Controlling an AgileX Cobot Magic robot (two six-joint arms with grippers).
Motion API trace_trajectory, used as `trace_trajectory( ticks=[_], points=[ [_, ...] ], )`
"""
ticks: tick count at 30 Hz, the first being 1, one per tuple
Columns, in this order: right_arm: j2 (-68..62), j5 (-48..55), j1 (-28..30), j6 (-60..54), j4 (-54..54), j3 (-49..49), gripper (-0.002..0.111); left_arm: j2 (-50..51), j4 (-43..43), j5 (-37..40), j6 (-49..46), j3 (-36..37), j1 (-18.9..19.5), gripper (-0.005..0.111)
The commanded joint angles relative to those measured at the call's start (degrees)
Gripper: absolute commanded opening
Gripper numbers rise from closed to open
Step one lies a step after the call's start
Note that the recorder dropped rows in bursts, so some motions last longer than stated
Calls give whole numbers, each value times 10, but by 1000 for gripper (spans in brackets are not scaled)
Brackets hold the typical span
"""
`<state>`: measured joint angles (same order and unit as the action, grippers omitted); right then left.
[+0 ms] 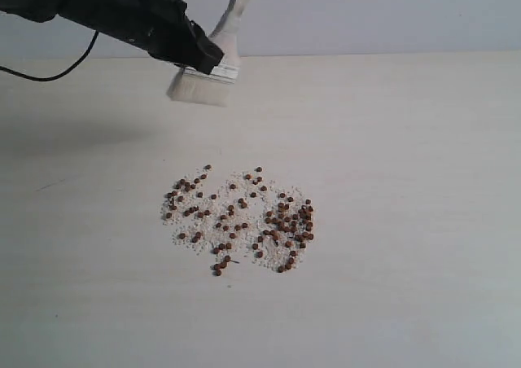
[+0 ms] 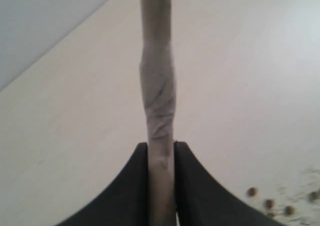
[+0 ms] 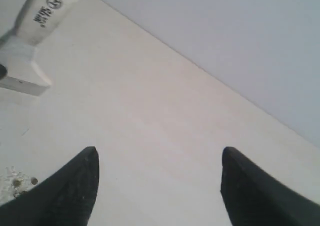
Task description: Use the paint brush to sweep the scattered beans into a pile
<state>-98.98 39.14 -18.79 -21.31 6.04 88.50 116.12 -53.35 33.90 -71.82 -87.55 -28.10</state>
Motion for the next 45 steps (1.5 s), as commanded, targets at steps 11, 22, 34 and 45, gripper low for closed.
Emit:
trace_trajectory(
  ticks=[11, 22, 34, 45],
  points=[
    [142, -76, -26, -659, 624, -215, 64, 36, -372, 361, -338, 24, 153, 0],
    [150, 14, -23, -950, 864, -302, 64, 35, -355, 361, -372, 43, 97, 0],
    [142, 189, 101, -998, 939, -342, 64, 35, -360, 361, -354, 50, 81, 0],
    [14, 308, 154, -995, 939, -296, 64, 18, -355, 361, -325, 50, 36, 0]
  ],
)
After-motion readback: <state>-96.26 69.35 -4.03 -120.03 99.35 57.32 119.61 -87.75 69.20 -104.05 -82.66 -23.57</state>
